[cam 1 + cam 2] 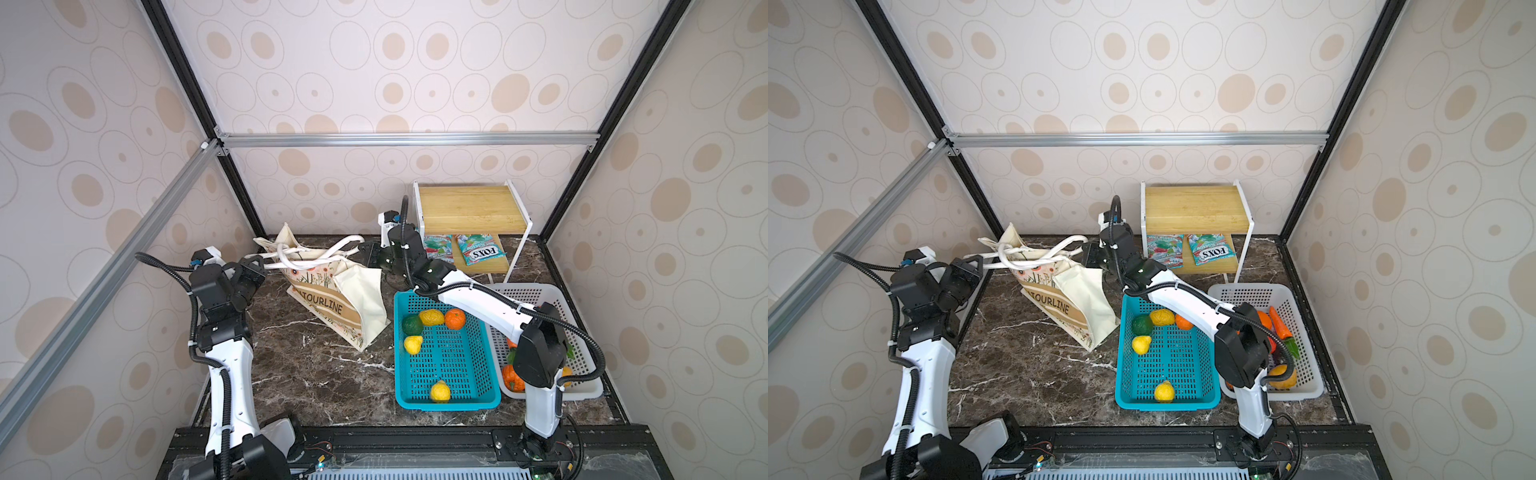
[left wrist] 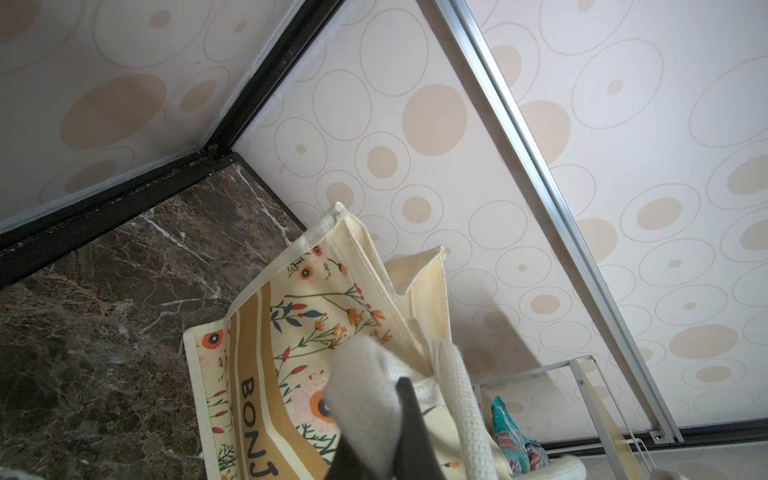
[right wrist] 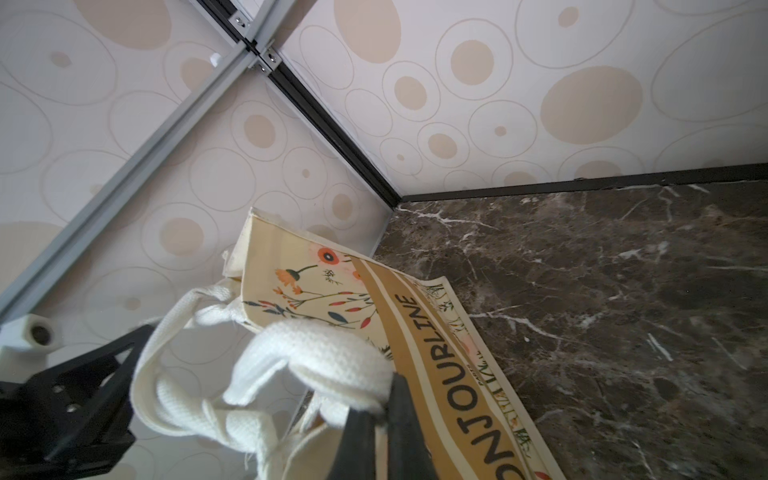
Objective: Place the food into the grocery bag and tie it
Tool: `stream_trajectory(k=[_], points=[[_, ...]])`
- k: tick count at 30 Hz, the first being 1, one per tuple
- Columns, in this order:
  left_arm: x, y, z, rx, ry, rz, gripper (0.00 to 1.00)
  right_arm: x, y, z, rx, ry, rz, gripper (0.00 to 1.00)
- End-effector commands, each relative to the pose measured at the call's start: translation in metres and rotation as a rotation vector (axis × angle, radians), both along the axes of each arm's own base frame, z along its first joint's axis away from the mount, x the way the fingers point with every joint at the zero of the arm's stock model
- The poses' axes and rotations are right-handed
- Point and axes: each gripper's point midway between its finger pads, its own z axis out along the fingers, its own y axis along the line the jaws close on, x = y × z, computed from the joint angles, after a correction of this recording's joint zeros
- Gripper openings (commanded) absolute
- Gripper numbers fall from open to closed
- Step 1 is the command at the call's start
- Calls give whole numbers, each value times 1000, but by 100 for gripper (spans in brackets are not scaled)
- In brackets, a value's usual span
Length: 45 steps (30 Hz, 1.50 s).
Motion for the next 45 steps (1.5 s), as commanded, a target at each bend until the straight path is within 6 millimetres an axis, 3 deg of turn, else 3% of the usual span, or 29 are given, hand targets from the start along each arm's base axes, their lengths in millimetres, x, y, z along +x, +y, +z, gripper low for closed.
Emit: stream_trajectory(k=[1, 13, 22, 29, 32, 34, 38, 41, 44, 45], points=[[-29, 86, 26, 86, -94, 390, 0, 84, -129, 35, 72, -64, -417, 0], [-33, 91, 6, 99, -65, 428, 0, 89, -155, 58, -106, -163, -480, 0], [-7, 34, 1, 49, -125, 269, 0, 107, -104, 53, -360, -268, -377, 0], [1, 14, -7, 43, -118, 208, 1, 113, -99, 23, -438, -222, -347, 0], [3, 9, -3, 63, -120, 177, 5, 106, -96, 25, -419, -225, -319, 2], [5, 4, 2, 77, -132, 142, 8, 98, -93, 35, -386, -250, -284, 12], [13, -18, 6, 82, -144, 7, 24, 76, -78, 50, -332, -314, -153, 24], [14, -28, 9, 114, -136, -46, 40, 64, -72, 56, -306, -352, -95, 40], [8, -26, 12, 150, -122, -22, 66, 56, -68, 64, -283, -374, -60, 51], [6, -25, 16, 170, -121, -18, 92, 53, -67, 67, -282, -378, -53, 52]])
